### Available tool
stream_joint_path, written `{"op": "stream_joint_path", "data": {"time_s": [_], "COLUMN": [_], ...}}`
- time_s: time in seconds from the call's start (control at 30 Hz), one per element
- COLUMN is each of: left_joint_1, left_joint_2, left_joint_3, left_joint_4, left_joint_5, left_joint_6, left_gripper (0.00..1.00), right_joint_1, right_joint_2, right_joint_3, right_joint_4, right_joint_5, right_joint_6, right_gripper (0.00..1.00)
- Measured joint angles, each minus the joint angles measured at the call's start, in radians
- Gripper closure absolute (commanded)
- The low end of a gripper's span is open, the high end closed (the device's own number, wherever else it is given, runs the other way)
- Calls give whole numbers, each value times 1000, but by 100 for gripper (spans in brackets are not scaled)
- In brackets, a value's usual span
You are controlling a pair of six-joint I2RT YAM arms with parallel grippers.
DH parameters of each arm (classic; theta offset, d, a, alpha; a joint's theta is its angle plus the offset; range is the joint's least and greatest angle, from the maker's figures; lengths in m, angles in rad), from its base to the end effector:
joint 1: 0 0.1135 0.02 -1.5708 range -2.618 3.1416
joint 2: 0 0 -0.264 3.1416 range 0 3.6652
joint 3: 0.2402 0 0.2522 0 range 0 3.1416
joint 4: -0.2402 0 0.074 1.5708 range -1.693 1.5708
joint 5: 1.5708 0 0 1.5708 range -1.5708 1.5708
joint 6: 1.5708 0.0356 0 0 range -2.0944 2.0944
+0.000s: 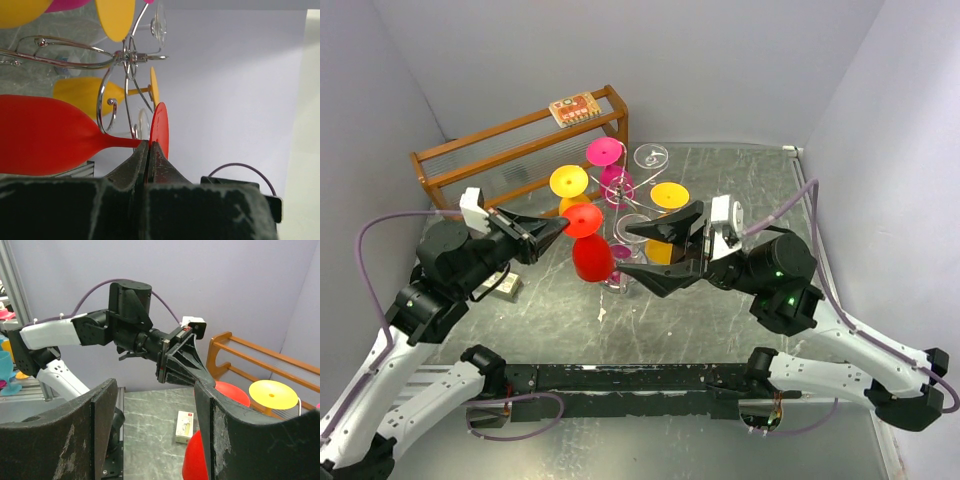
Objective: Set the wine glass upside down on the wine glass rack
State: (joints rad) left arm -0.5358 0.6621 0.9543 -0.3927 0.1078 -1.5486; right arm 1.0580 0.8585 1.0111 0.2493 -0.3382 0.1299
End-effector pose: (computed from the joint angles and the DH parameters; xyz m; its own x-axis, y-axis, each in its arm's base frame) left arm 0.1166 -0.0737 0.3928 -0.6014 -0.7989 -0.0113 -0.0729 0.0690 -0.9949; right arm 0.0778 0.1622 0.4519 0.0644 0.3635 -0.9294 -0.9885 0.1509 -0.0095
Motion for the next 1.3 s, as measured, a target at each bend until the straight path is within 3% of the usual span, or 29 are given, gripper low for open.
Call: {"op": "stream_joint_path", "data": {"time_s": [0.67, 1.3], "left_joint_1": [-1, -1], "left_joint_2": [137, 55], "left_joint_3": [20, 38], "left_joint_4": [108, 64], "left_joint_5": [-69, -213], "left_joint_6": [45, 79], "left_gripper": [93, 93], "right_joint_1": [0, 0], "right_joint_2": [-45, -43], "right_joint_3": [-37, -37], "right_joint_4": [8, 8], "right_joint_5": [61, 74], "right_joint_6": [-2, -8], "right_gripper": [37, 36]}}
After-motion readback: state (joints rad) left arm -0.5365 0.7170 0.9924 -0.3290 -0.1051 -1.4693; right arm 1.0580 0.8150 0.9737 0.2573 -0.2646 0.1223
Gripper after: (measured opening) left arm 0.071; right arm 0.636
